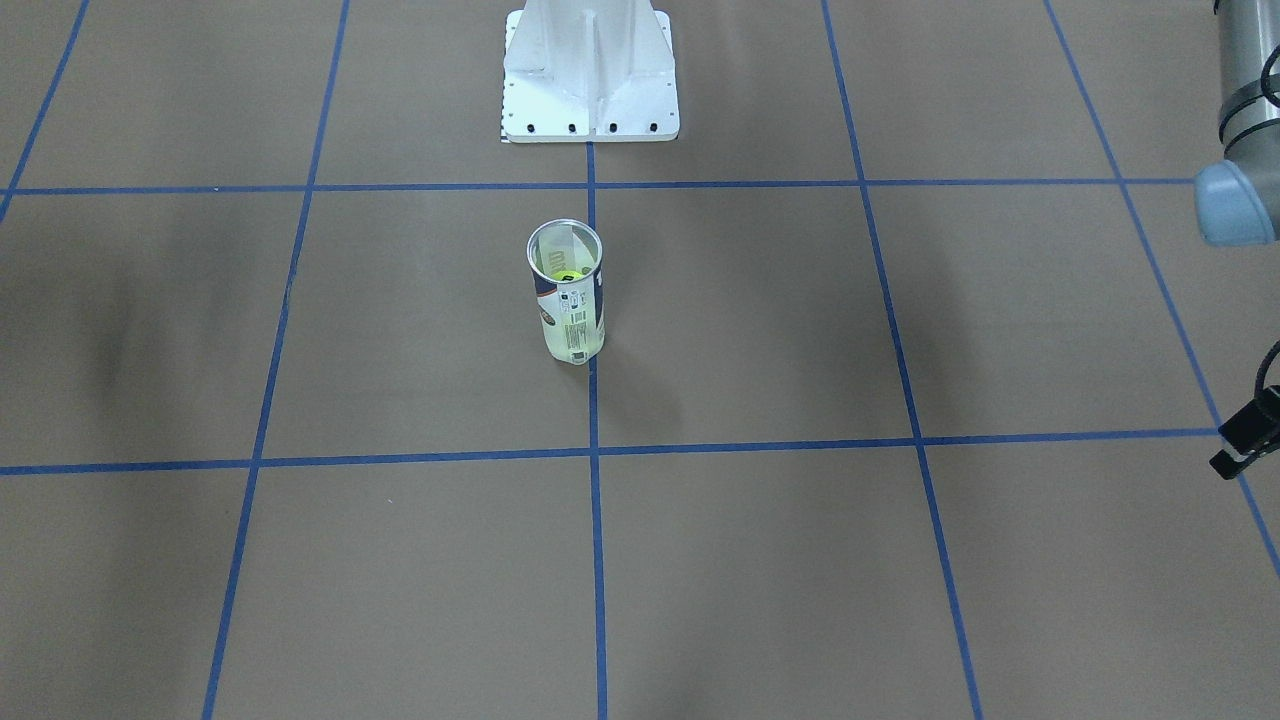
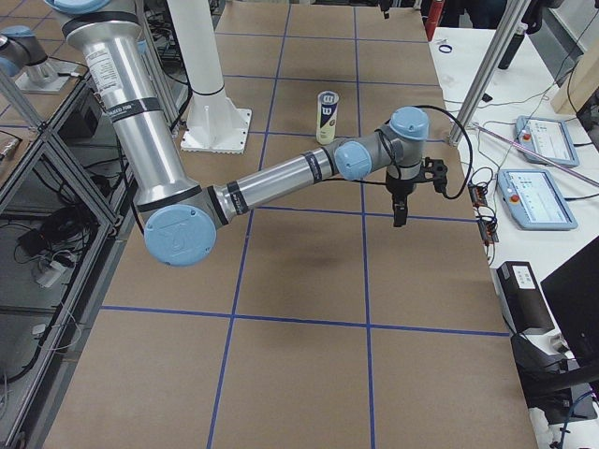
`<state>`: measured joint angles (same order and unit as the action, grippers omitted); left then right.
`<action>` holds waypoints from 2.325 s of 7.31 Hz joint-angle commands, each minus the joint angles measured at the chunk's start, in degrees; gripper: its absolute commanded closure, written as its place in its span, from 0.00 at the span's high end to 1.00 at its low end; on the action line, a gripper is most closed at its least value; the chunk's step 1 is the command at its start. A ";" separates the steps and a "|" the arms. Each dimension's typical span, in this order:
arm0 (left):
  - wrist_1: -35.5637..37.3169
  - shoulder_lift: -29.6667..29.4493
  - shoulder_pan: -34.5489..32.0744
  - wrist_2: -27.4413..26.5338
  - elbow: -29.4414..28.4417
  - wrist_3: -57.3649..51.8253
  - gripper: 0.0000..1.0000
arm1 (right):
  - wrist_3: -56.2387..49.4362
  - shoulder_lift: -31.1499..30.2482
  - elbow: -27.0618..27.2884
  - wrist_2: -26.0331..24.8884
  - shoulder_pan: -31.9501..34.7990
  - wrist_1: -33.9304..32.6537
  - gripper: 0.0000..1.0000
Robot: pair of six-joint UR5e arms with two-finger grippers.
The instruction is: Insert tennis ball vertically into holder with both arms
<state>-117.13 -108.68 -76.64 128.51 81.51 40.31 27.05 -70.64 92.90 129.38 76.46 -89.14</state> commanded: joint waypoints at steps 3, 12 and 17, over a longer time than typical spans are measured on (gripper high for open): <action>5.76 11.27 -8.85 6.72 -0.04 -25.09 0.97 | -12.26 -5.28 -3.60 0.87 4.13 -0.51 0.99; 13.69 20.09 -9.40 2.39 12.80 -20.53 0.99 | -21.07 -8.21 -3.52 6.30 8.61 -7.08 0.99; 13.43 20.44 -9.40 7.28 12.70 -20.36 0.99 | -22.30 -8.47 -3.78 5.62 8.53 -7.19 1.00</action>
<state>-103.37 -88.21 -86.09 135.42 93.95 19.87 4.87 -79.22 89.13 135.03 84.99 -96.38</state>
